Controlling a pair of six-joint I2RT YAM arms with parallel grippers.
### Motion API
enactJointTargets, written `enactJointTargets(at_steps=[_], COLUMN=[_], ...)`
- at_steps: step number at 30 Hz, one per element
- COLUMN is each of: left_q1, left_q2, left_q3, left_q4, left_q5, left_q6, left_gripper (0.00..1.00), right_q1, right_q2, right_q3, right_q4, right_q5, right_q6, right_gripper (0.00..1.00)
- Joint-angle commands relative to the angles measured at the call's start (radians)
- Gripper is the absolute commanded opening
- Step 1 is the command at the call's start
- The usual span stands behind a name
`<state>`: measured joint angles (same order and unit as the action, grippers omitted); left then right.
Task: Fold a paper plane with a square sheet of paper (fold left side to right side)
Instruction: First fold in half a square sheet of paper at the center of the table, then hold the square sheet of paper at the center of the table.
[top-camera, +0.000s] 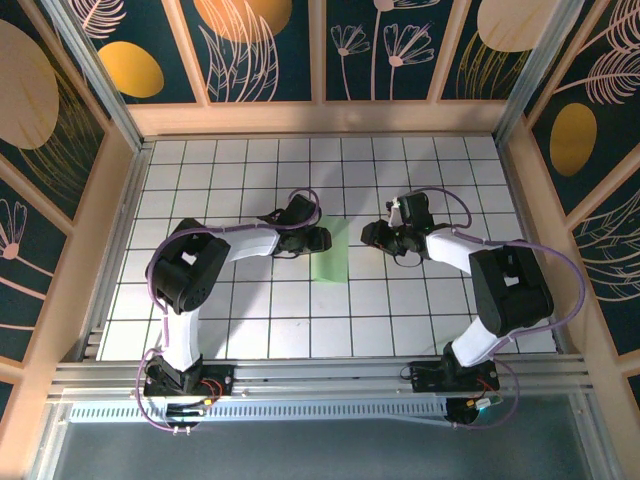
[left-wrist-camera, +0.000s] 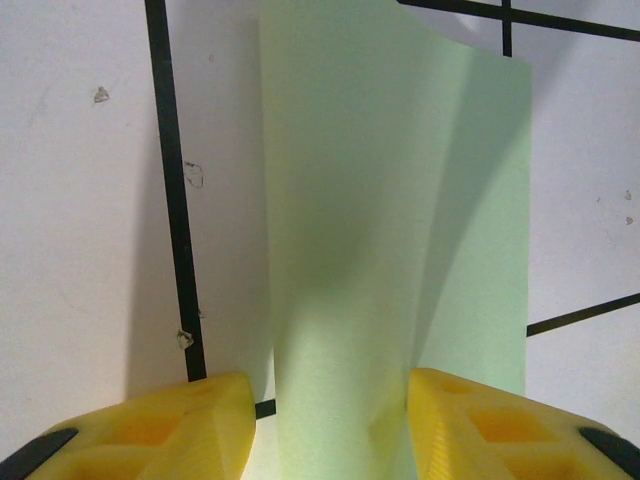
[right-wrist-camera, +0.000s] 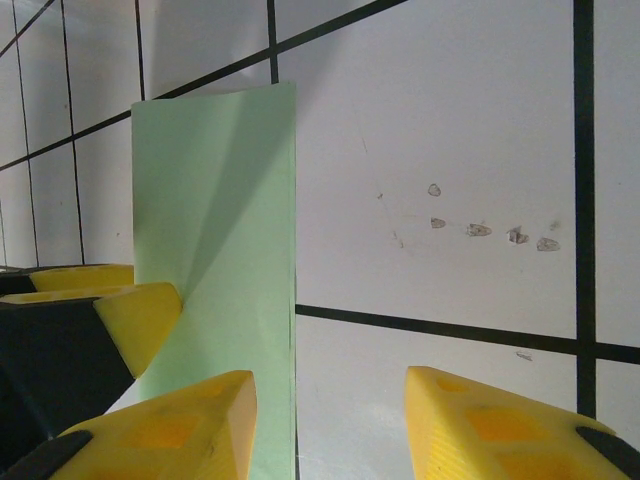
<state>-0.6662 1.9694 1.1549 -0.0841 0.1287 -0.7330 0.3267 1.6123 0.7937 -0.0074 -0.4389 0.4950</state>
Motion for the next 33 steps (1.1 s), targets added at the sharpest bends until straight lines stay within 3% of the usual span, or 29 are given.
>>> enactJointTargets(at_steps=[1, 20, 24, 27, 33], left_q1=[-0.016, -0.018, -0.019, -0.019, -0.018], left_q2=[0.125, 0.133, 0.134, 0.133, 0.130], left_q3=[-0.012, 0.006, 0.006, 0.006, 0.006], left_q4=[-0.006, -0.031, -0.032, -0.031, -0.034], left_q5=[-0.011, -0.024, -0.023, -0.021, -0.024], left_q6=[0.017, 0.034, 0.037, 0.037, 0.038], left_gripper=[0.47, 0.48, 0.48, 0.48, 0.48], right_q1=[-0.004, 0.026, 0.050, 0.080, 0.126], right_q2=[-0.019, 0.022, 0.055, 0.088, 0.165], right_q3=[-0.010, 0.004, 0.009, 0.020, 0.054], right_q4=[0.007, 0.033, 0.082, 0.116, 0.144], right_q5=[-0.009, -0.080, -0.142, -0.165, -0.169], right_q6=[-0.022, -0.011, 0.023, 0.048, 0.070], right_gripper=[0.44, 0.41, 0.31, 0.17, 0.10])
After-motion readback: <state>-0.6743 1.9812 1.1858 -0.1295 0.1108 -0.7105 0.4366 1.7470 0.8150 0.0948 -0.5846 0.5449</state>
